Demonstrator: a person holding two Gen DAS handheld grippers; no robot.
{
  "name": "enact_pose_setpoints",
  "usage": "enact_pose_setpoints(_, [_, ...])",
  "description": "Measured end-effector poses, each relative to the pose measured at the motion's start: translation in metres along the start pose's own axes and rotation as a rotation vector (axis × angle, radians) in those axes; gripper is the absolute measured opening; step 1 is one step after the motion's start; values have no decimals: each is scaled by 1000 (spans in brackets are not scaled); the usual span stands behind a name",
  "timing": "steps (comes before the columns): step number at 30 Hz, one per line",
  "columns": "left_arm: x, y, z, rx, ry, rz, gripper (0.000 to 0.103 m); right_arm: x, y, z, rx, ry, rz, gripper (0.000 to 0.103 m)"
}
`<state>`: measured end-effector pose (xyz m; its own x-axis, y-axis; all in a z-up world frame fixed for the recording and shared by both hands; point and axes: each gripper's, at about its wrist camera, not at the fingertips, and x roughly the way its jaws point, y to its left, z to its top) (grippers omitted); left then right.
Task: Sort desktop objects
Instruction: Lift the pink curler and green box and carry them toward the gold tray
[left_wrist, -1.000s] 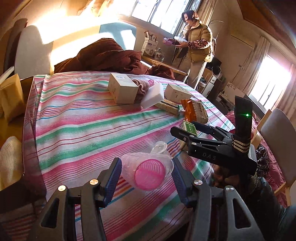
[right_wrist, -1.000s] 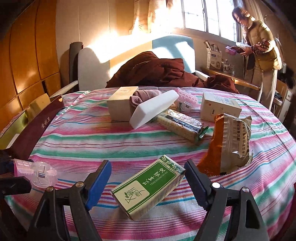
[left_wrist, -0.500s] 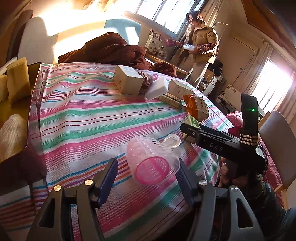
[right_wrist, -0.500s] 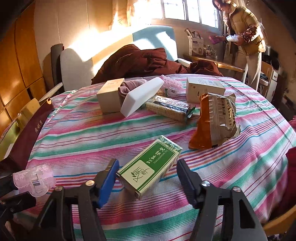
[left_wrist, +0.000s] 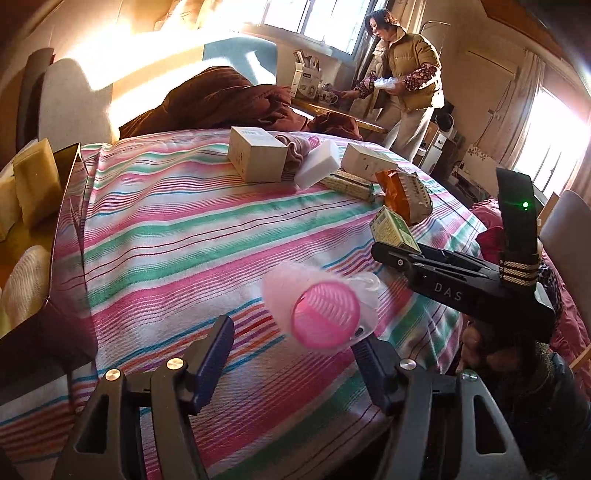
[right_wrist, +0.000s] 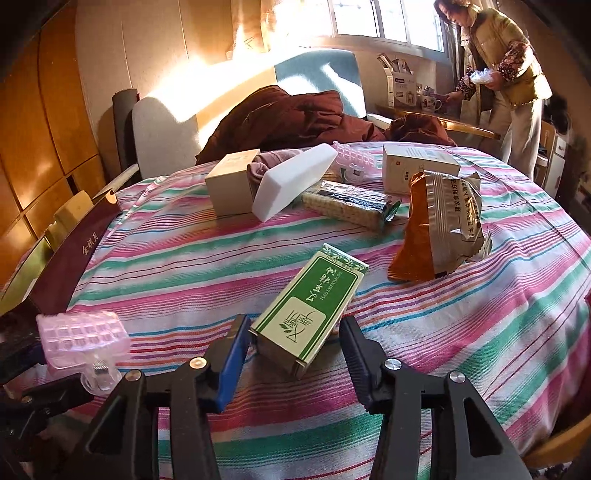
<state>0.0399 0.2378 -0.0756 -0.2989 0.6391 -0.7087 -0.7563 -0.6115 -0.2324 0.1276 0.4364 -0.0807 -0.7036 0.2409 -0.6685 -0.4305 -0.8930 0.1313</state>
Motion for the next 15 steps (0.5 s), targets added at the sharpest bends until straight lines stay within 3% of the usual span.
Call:
enact_pose_setpoints(3, [-7,3,2,-5,-33,17,66,0,-3,2,37,2,26,53])
enact_pose_setpoints(7, [-12,-8,6,72,-53,38,67,0,-7,2,82,12,54,60])
enact_pose_setpoints(15, [-16,-31,2,151,-25,-85,67,-1,-10,2,82,7,45,62])
